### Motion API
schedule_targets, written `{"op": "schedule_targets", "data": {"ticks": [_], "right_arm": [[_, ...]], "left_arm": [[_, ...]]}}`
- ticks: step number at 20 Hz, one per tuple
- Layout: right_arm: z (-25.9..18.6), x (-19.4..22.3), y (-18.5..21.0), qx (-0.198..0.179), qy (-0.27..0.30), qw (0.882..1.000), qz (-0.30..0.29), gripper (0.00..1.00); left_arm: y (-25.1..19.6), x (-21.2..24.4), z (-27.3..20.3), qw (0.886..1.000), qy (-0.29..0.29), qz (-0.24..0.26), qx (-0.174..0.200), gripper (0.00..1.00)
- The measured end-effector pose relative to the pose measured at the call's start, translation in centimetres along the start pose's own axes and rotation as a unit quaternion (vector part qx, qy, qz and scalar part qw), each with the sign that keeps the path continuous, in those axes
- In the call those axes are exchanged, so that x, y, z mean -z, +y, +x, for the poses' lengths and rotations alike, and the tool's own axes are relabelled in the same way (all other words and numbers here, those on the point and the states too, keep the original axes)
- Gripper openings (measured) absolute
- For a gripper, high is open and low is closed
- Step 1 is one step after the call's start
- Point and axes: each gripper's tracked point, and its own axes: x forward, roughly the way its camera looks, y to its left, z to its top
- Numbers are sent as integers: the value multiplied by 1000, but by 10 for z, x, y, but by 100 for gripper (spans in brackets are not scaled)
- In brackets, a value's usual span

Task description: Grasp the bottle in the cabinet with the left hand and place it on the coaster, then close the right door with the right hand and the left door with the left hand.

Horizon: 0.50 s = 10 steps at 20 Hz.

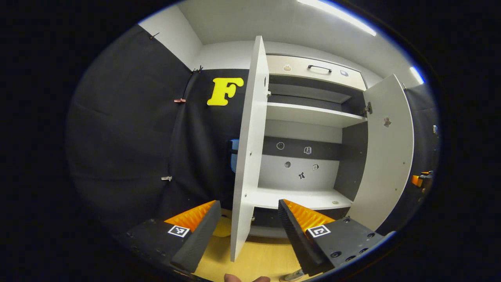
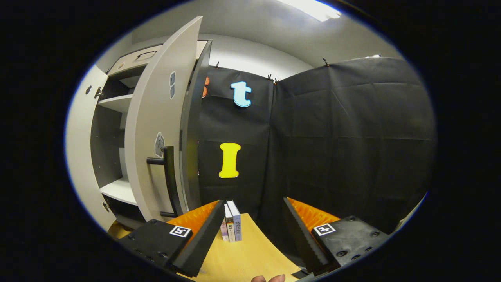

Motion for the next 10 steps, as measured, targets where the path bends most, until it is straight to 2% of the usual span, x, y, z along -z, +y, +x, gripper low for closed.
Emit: {"op": "schedule_targets", "data": {"ticks": [5, 8, 10], "right_arm": [[11, -6, 38, -49, -6, 999, 7, 97], [13, -7, 41, -51, -7, 999, 1, 94], [13, -3, 46, -58, 5, 998, 22, 94]], "left_arm": [[6, -3, -4, 1000, 3, 11, -20, 94], [10, -6, -5, 999, 2, 21, -26, 94], [11, -6, -5, 999, 4, 29, -29, 95]]}}
